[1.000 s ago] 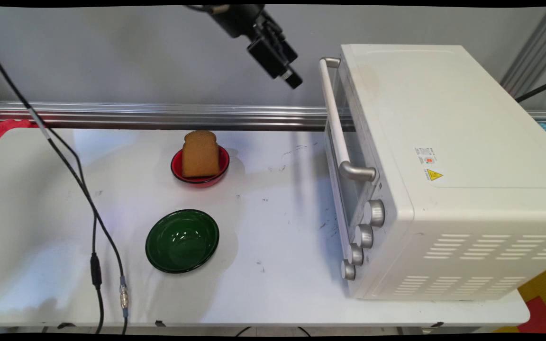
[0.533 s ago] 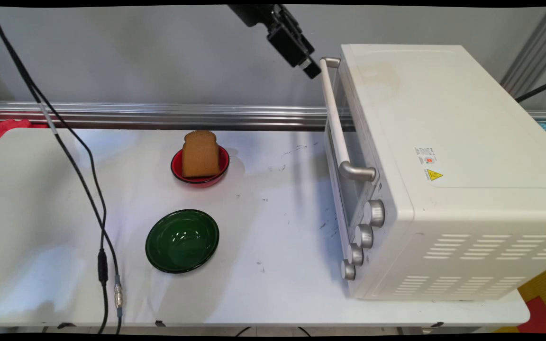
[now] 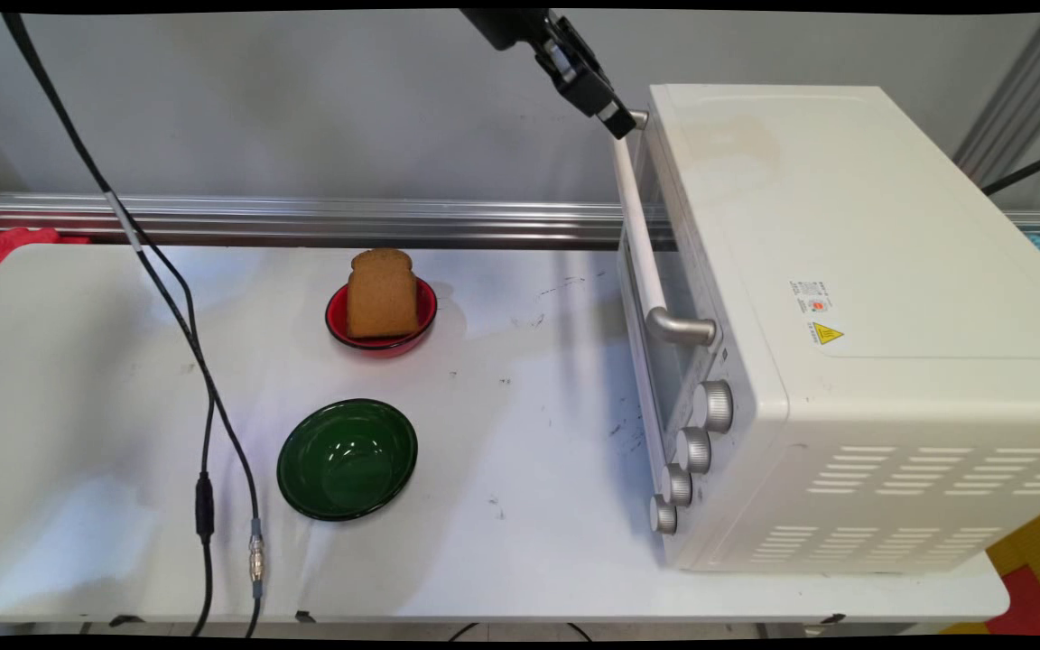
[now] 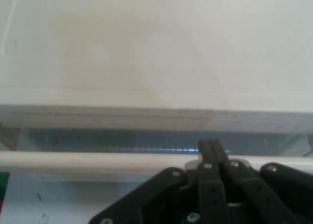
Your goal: Open the oven
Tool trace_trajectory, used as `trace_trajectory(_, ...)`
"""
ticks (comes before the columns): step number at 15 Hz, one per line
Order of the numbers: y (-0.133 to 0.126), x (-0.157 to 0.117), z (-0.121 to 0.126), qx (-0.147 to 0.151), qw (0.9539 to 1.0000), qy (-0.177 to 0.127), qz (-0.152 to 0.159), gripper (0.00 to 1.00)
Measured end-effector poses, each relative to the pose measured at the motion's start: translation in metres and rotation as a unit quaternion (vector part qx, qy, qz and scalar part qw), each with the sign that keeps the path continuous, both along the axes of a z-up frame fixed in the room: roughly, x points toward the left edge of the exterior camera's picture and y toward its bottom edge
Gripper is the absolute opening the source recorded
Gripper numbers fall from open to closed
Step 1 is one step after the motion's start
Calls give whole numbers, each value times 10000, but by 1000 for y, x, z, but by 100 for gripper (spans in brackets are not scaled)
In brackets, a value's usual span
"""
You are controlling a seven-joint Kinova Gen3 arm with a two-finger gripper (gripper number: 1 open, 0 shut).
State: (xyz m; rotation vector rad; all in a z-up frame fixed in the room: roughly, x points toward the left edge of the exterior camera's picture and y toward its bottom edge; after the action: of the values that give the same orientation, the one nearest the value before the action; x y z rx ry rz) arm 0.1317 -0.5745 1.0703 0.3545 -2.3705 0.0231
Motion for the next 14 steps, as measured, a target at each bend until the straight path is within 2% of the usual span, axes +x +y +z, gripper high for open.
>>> trace_trajectory(4, -5, -10, -10, 16, 10000, 26, -12, 0)
trace_trajectory(14, -16, -36, -53, -40, 10000, 7, -22, 0)
